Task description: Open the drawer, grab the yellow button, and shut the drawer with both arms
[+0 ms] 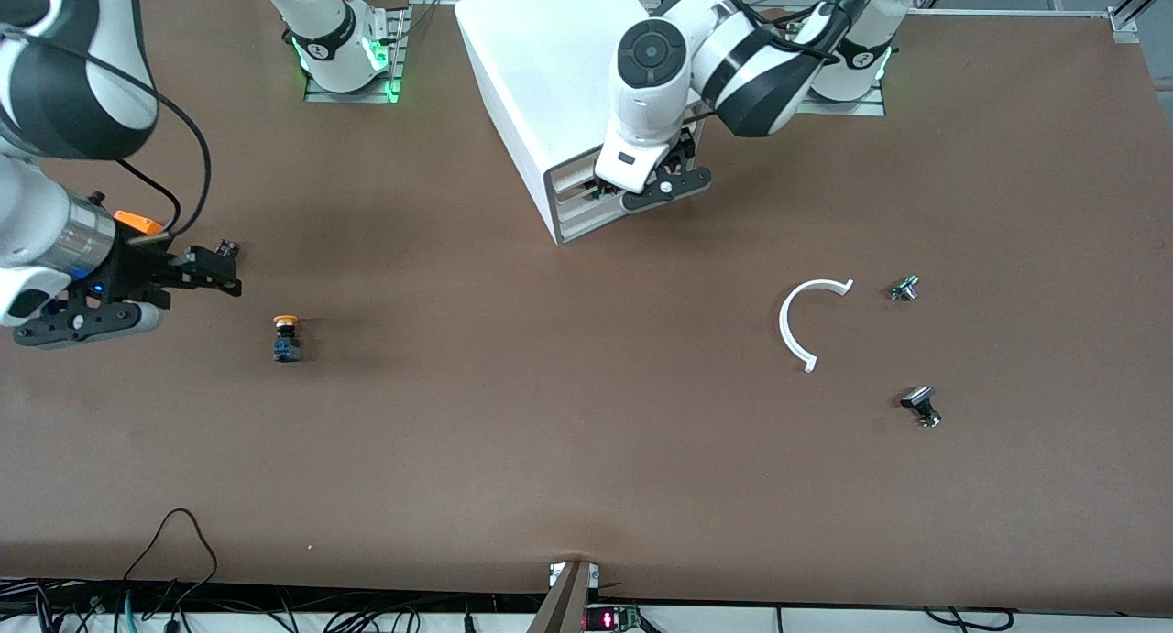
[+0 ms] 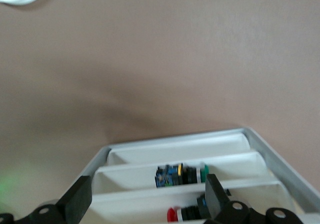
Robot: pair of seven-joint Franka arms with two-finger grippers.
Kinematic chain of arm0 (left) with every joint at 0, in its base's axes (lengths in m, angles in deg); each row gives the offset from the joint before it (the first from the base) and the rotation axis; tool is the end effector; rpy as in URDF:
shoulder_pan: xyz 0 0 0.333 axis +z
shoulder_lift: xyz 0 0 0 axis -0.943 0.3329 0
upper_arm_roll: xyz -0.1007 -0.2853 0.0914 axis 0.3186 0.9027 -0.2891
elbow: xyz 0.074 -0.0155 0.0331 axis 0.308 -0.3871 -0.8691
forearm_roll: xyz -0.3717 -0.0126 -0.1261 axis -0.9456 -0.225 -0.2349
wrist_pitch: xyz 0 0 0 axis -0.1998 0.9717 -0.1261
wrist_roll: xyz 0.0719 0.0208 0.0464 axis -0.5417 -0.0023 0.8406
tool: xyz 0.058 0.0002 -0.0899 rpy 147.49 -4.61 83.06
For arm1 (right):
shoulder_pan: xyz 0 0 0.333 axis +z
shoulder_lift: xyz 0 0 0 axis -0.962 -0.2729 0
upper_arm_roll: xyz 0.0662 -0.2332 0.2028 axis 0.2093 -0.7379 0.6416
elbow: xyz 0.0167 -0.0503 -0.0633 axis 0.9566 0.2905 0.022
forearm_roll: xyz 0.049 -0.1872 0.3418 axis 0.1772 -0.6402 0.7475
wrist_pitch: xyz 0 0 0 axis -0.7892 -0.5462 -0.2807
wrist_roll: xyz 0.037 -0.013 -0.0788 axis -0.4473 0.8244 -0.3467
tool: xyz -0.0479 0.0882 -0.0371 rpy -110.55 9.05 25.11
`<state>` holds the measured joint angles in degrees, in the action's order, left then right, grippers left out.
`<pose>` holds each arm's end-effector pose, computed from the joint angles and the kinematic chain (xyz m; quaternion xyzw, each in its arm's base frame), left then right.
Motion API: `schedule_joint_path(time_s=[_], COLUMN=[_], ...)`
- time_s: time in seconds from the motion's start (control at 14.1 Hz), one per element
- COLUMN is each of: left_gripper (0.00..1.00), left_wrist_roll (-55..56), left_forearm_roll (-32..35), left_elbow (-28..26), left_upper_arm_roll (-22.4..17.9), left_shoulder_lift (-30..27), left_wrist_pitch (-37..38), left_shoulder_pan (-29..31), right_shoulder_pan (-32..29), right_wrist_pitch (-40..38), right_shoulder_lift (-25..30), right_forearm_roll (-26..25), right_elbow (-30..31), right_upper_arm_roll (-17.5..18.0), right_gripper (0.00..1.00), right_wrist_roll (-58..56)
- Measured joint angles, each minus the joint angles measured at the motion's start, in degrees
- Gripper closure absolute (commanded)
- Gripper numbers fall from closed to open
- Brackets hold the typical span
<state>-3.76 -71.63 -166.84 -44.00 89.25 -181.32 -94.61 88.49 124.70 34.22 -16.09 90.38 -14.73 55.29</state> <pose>0.4400 -0.4256 0.3927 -0.9813 -0.1700 0.0865 0.0243 0.6373 0.0440 0.5365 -0.9965 -0.0744 0.0215 0.0310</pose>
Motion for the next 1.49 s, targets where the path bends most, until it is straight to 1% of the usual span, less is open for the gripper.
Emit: schedule_joint_path(time_s=[0.07,0.14,0.28,0.36,0.5,0.64,0.78,0.93,1.07,1.21,1.35,1.49], left_gripper=[0.00,0.00,0.00,0.00,0.00,0.00,0.00,0.00,0.00,0.00,0.00,0.00], left_wrist_roll=[-2.3,-5.0,-11.8,-15.9,-23.9,-32.7,-44.8,-58.4,-67.4,-69.3,-69.3,-69.6], left_forearm_roll=[0.0,0.1,1.2,3.3,5.7,6.4,7.3,7.3,7.2,5.9,1.2,-4.0], left_elbow=[0.8,1.5,4.0,6.1,11.6,16.2,17.7,17.9,17.8,17.4,15.9,10.6], left_upper_arm_roll=[0.0,-0.1,-0.2,-0.2,-0.2,-0.5,-1.9,-6.0,-10.2,-11.7,-14.1,-17.3], left_shoulder_lift=[-0.1,-0.2,-0.5,-0.8,-1.6,-2.5,-3.3,-3.5,-3.7,-4.7,-6.6,-10.4], left_wrist_pitch=[0.3,1.1,5.8,9.8,17.3,21.9,23.0,22.8,21.8,21.7,20.2,15.3], left_shoulder_pan=[1.7,3.4,7.5,9.8,14.1,17.1,19.9,22.6,24.9,25.8,25.7,25.7], right_shoulder_pan=[-0.5,-2.0,-6.5,-8.1,-10.6,-13.5,-14.5,-14.7,-14.7,-14.7,-14.7,-14.7], right_wrist_pitch=[-3.4,-6.6,-10.9,-11.8,-13.6,-16.1,-17.7,-18.9,-19.2,-18.8,-16.2,-12.6], right_shoulder_lift=[0.1,0.2,0.9,1.6,3.6,5.5,7.1,8.5,10.3,13.0,16.2,19.0], right_forearm_roll=[-0.8,-1.7,-4.8,-5.9,-6.5,-6.6,-6.6,-6.6,-6.6,-6.6,-6.6,-6.6], right_elbow=[-2.4,-4.7,-7.9,-8.7,-9.0,-9.1,-9.1,-8.9,-7.4,-4.3,0.6,5.8], right_upper_arm_roll=[0.7,2.6,9.5,12.1,16.0,19.4,20.3,20.5,20.7,20.8,20.8,20.8], right_gripper=[0.00,0.00,0.00,0.00,0.00,0.00,0.00,0.00,0.00,0.00,0.00,0.00], right_wrist_roll=[1.4,3.0,6.6,8.3,10.7,11.9,11.9,11.9,12.0,12.1,12.1,12.1])
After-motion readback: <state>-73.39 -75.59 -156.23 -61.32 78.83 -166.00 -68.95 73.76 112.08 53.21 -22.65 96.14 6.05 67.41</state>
